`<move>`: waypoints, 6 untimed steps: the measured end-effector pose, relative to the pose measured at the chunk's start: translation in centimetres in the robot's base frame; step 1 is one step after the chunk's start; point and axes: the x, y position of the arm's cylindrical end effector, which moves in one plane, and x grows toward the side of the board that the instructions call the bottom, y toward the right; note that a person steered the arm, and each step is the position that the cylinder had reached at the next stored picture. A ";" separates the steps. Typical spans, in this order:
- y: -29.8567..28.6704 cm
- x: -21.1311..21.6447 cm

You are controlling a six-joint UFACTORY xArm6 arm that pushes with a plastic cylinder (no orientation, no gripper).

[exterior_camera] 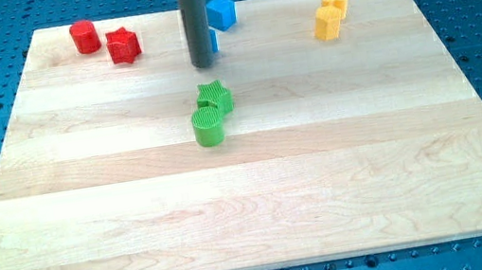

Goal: Slide the cube to the right side slightly

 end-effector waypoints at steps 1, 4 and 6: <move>-1.0 -1.5; 0.5 -12.4; 7.6 -12.4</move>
